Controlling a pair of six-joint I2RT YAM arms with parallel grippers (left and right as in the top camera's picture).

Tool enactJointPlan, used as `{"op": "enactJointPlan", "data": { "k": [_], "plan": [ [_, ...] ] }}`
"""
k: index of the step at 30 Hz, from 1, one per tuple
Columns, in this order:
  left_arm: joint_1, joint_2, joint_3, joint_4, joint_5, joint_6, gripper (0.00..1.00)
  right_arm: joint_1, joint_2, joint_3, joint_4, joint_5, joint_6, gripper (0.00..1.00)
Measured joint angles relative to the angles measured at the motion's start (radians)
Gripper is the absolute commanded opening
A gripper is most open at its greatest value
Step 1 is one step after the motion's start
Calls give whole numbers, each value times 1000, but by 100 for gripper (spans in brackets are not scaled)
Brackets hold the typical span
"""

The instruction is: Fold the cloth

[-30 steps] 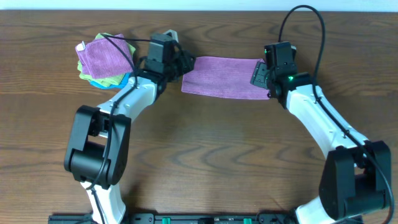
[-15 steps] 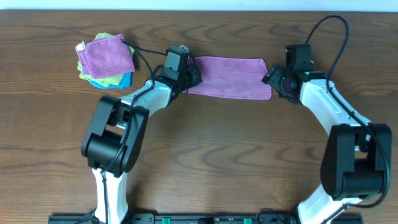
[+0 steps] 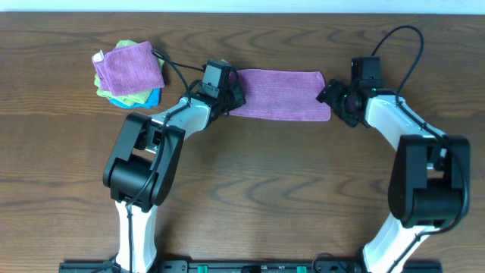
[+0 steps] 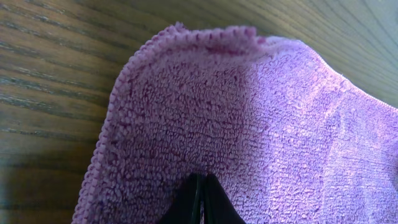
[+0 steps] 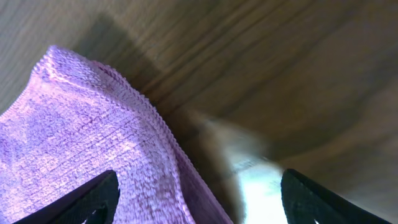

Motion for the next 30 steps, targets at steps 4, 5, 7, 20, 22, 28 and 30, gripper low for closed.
{"op": "enactJointPlan", "data": {
  "k": [4,5,7,20,22,28,30],
  "plan": [
    [0,0,7,-18,0,0,6,0,20,0,38,-55,0,79],
    [0,0,7,-19,0,0,6,0,23,1,43,-61,0,78],
    [0,0,7,-19,0,0,6,0,30,3,60,-85,0,76],
    [0,0,8,-22,1,-1,6,40,97,16,166,-179,-15,2],
    [0,0,8,-22,5,-1,6,43,109,13,189,-195,-27,1],
    [1,0,8,-22,8,-1,6,44,109,10,198,-225,-40,1],
    [1,0,8,-22,8,-1,6,47,103,7,198,-230,-43,1]
  ]
}}
